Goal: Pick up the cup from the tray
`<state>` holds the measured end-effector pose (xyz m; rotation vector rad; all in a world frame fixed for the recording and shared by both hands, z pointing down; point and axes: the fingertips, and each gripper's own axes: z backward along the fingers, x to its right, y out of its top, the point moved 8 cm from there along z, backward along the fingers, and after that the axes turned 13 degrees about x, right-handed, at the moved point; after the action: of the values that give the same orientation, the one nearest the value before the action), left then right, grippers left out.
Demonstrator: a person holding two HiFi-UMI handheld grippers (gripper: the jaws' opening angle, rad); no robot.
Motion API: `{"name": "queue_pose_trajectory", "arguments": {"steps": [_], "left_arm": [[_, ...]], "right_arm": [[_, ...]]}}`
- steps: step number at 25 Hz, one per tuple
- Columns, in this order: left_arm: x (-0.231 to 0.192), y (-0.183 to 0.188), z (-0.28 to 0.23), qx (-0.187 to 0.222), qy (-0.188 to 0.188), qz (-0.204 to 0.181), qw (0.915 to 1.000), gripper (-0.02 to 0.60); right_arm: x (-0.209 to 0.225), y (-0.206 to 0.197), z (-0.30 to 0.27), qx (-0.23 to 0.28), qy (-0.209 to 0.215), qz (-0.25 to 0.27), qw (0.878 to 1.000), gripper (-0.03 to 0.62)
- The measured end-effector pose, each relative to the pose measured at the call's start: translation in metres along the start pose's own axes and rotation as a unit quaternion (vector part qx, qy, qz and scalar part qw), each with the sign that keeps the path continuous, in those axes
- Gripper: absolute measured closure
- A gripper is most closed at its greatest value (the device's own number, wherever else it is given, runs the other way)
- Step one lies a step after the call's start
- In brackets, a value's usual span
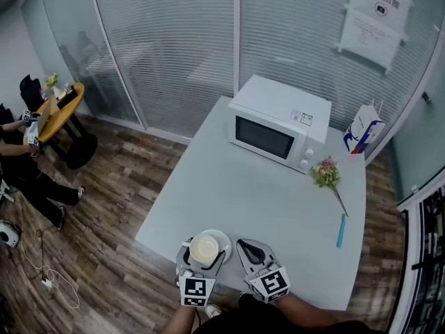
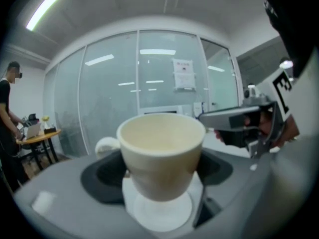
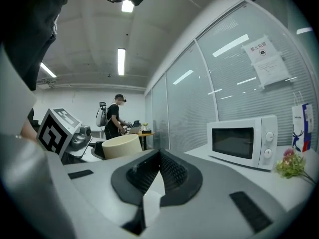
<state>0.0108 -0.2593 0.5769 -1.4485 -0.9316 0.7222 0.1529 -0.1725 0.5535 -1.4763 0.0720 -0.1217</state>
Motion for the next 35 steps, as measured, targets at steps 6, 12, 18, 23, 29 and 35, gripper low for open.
{"name": "queue_pose_trajectory", "arguments": {"steps": [6, 12, 18, 23, 29, 35], "left_arm": [[-0.011, 0.034, 0.016, 0.044, 0.016, -0.008, 0.9989, 0.157], [-0.022, 0.056, 0.03, 0.079, 0.027, -0.009, 0.9965, 0.156], [-0.03, 0.06, 0.043, 0.086, 0.036, -0.006, 0.9956, 0.156], [-0.033, 0.061, 0.05, 0.092, 0.042, 0.0, 0.9949, 0.156], [-0.032, 0.061, 0.055, 0.092, 0.041, -0.002, 0.9949, 0.156], [-0.029, 0.063, 0.056, 0.094, 0.038, -0.002, 0.9948, 0.156]], "right_arm": [[-0.012, 0.021, -0.007, 0.02, 0.013, 0.018, 1.0, 0.589], [-0.022, 0.049, -0.017, 0.05, 0.02, 0.039, 0.998, 0.589], [-0.031, 0.07, -0.024, 0.07, 0.015, 0.071, 0.995, 0.589], [-0.037, 0.078, -0.025, 0.079, 0.015, 0.078, 0.994, 0.589], [-0.04, 0.078, -0.023, 0.077, 0.012, 0.079, 0.994, 0.589], [-0.04, 0.078, -0.022, 0.075, 0.019, 0.085, 0.993, 0.589]]}}
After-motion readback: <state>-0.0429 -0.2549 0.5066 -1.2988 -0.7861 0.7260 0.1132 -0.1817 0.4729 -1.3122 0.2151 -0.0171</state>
